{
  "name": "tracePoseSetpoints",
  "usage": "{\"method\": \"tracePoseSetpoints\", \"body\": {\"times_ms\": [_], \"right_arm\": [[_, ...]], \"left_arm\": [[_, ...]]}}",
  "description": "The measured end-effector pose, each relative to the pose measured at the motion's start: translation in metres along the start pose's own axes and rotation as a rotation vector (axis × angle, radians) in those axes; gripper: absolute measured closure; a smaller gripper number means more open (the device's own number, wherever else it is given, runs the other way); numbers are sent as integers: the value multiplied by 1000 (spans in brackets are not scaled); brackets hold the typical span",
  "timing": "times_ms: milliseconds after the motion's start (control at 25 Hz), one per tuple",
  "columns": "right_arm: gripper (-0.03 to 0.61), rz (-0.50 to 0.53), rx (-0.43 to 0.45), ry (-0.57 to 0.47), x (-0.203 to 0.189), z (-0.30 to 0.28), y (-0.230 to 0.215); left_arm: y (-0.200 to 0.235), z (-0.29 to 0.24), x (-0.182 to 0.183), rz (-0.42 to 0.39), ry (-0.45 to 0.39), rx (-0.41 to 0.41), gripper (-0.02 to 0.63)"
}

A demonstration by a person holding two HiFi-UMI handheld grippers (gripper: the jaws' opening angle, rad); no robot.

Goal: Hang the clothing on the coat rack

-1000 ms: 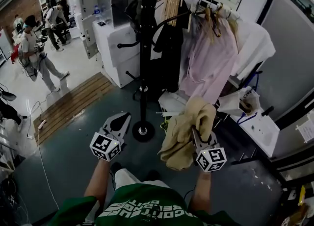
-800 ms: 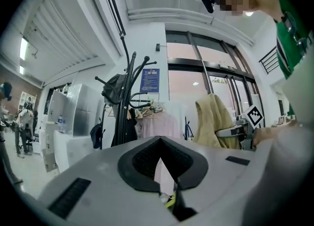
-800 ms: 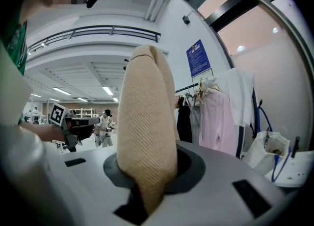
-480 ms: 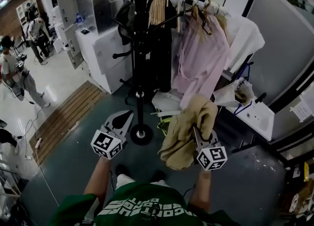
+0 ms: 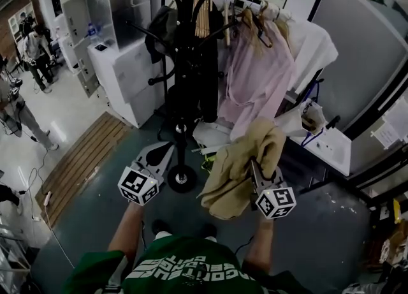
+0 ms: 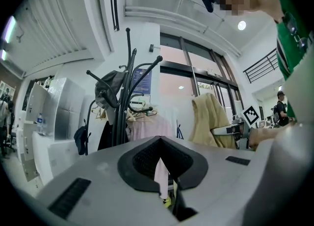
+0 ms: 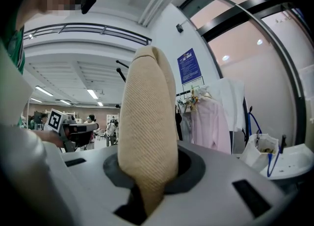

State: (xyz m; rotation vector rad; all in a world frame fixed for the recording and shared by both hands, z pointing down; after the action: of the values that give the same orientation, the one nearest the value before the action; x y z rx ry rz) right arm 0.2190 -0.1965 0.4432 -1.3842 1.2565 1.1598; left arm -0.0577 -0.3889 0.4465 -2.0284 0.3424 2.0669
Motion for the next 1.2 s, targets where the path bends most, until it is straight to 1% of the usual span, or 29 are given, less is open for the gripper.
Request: {"method": "tracePoseSetpoints", "body": {"times_ms": [320, 520, 680, 920, 1080, 1200], "right_arm": [[494, 43, 0, -28, 21, -28, -4], [494, 83, 10, -54, 42, -48, -6], [494, 108, 33, -88, 65, -56, -5], [494, 139, 73, -164, 112, -65, 4], [494, 164, 115, -209, 141, -71, 20], [494, 180, 154, -234, 155, -76, 35]], "left_arm": [[6, -19, 10, -31, -7, -50, 609], [6, -32, 20, -39, -20, -66, 609], [6, -38, 34, -62, -37, -84, 609], [14, -38, 50, -90, -66, -76, 609], [20, -35, 54, -91, -78, -59, 609], [23, -31, 54, -89, -82, -48, 609]]}}
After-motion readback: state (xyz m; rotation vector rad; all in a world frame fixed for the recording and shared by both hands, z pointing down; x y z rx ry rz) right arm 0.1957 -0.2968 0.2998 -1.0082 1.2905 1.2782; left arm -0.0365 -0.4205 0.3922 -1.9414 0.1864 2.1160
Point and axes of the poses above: the fingertips, and each gripper's own axes: z backward along the fingers, y to its left, x out of its top, the point moved 7 cm from there along z, backward along the fingers, and after that the axes turned 4 degrees about y, right-handed, at the moved point
